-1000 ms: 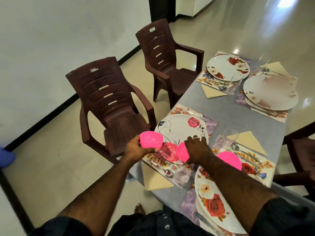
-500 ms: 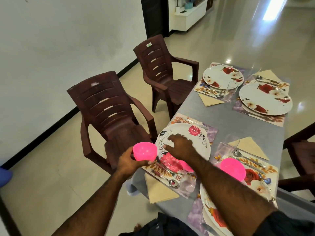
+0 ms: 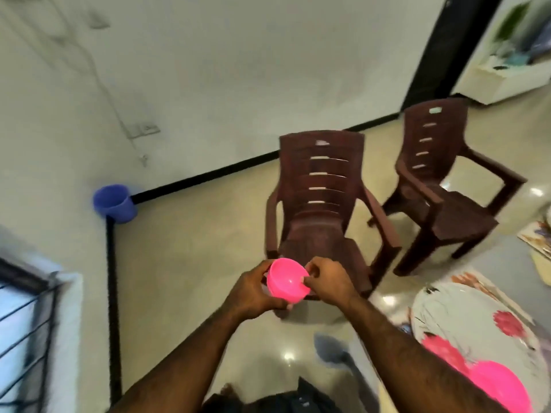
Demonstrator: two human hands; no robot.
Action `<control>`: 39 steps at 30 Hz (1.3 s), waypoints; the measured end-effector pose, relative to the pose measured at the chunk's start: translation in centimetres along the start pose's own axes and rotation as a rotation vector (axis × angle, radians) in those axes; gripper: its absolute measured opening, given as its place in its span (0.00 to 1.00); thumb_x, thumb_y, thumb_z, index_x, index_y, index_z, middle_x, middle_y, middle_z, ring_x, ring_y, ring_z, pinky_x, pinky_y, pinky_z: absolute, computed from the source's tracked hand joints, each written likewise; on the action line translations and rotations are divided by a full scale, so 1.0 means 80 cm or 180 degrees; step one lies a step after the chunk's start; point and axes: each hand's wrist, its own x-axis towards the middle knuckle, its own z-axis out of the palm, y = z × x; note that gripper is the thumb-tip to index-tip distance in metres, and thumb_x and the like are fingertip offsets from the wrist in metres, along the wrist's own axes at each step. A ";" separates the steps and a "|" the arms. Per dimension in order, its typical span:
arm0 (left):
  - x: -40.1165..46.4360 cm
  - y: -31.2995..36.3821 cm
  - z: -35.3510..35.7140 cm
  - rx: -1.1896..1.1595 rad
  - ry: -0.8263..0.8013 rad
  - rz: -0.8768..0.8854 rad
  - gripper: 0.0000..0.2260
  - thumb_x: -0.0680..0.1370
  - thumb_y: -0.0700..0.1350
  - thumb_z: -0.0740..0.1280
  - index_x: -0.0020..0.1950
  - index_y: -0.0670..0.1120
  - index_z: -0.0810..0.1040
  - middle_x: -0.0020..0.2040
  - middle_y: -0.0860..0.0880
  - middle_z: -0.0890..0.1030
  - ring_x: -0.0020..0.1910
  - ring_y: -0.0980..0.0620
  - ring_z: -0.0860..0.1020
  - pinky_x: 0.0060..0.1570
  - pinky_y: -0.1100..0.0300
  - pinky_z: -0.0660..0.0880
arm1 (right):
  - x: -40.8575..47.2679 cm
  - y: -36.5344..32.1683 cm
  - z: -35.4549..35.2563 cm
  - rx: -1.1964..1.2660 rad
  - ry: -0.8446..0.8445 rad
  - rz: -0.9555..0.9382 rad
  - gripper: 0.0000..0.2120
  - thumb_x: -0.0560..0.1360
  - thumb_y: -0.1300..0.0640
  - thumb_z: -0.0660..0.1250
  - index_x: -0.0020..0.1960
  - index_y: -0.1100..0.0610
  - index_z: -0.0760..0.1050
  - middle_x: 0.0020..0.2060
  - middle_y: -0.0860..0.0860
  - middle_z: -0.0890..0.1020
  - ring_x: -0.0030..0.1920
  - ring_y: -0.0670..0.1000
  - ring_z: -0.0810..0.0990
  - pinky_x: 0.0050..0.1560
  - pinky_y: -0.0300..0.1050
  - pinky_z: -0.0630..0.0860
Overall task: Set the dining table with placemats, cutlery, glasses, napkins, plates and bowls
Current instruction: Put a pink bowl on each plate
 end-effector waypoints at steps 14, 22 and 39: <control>0.032 -0.161 -0.386 -0.0863 0.1369 -0.0444 0.44 0.55 0.61 0.88 0.67 0.63 0.72 0.64 0.60 0.79 0.59 0.57 0.79 0.45 0.59 0.81 | 0.194 -0.403 0.116 0.0764 -0.0306 -0.1418 0.04 0.78 0.54 0.72 0.48 0.45 0.82 0.36 0.44 0.84 0.36 0.45 0.81 0.42 0.46 0.78; 0.183 -0.196 -0.501 -0.1355 0.1400 -0.0667 0.40 0.61 0.47 0.88 0.69 0.56 0.74 0.68 0.54 0.78 0.63 0.49 0.80 0.52 0.50 0.85 | 0.358 -0.481 0.093 0.0982 -0.1031 -0.2138 0.07 0.81 0.56 0.70 0.57 0.49 0.85 0.61 0.45 0.80 0.58 0.47 0.81 0.54 0.38 0.78; 0.622 -0.242 -0.710 -0.1089 0.1274 -0.0581 0.40 0.60 0.60 0.87 0.69 0.62 0.74 0.64 0.60 0.78 0.58 0.54 0.81 0.50 0.53 0.85 | 0.791 -0.627 0.016 0.0405 -0.0741 -0.1944 0.06 0.77 0.41 0.70 0.53 0.38 0.83 0.62 0.37 0.78 0.54 0.43 0.81 0.48 0.42 0.81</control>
